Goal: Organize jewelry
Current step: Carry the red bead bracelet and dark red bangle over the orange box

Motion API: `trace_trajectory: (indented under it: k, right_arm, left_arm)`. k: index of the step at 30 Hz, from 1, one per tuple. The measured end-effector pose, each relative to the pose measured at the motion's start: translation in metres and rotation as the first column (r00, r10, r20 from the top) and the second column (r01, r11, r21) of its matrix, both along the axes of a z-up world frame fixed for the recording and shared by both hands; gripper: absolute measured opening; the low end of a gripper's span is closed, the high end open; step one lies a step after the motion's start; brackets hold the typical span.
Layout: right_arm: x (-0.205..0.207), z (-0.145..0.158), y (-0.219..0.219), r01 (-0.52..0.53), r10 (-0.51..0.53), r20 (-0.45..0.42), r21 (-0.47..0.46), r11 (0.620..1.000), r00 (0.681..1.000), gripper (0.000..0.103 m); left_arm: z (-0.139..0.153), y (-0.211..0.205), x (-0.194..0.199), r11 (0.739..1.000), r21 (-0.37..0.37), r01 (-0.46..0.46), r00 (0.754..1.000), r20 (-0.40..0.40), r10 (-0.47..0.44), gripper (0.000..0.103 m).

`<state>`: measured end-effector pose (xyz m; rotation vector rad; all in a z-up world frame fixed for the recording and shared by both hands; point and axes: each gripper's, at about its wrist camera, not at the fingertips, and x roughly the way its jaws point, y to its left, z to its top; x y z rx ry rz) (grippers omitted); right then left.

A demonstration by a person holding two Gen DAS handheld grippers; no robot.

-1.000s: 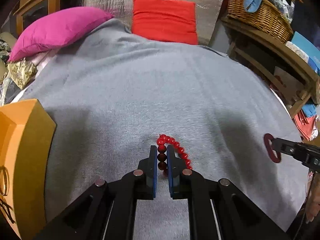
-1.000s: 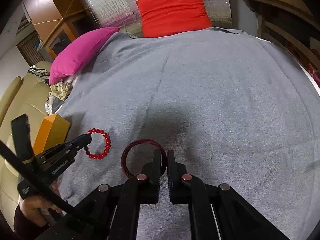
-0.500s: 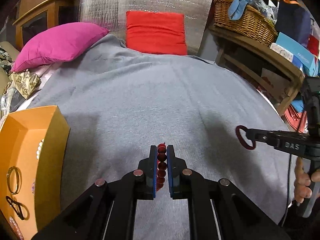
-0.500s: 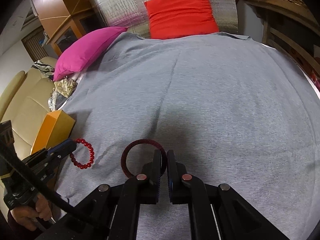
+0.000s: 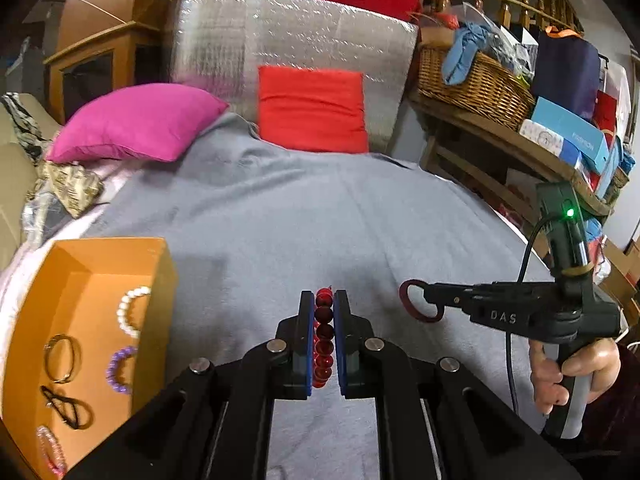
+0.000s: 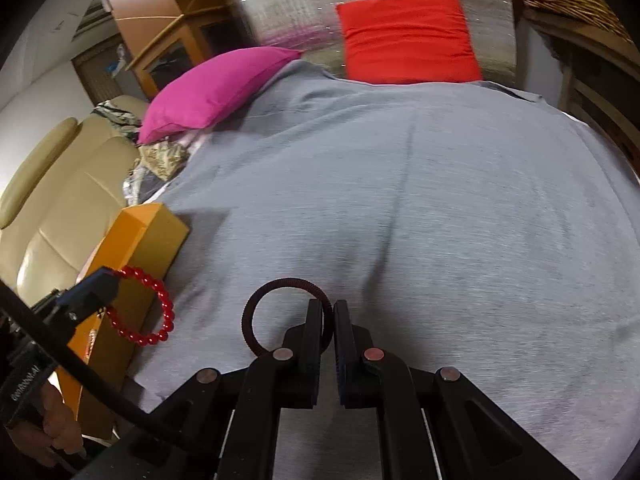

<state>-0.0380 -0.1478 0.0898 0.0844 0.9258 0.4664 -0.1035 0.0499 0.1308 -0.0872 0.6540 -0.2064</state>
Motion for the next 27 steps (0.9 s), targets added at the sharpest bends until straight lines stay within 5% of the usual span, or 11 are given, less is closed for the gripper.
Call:
trace_trajectory:
  k: [8,16,27]
  right_arm:
    - [-0.014,0.003,0.028,-0.064,0.063,0.039,0.019,0.998,0.997,0.006]
    - [-0.039,0.019,0.072,-0.156,0.154,0.073,0.025,0.987,0.985,0.006]
    - [-0.082,0.044,0.179,-0.337,0.334,0.093,0.021,0.941,0.938,0.006]
  left_arm:
    - [0.022,0.044,-0.032,0.995,-0.023,-0.092,0.993,0.068,0.094,0.009]
    - [0.037,0.109,-0.080,0.967,-0.024,-0.254,0.958,0.130,0.255,0.009]
    - [-0.005,0.161,-0.134,0.919,-0.040,-0.393,0.919,0.016,0.393,0.009]
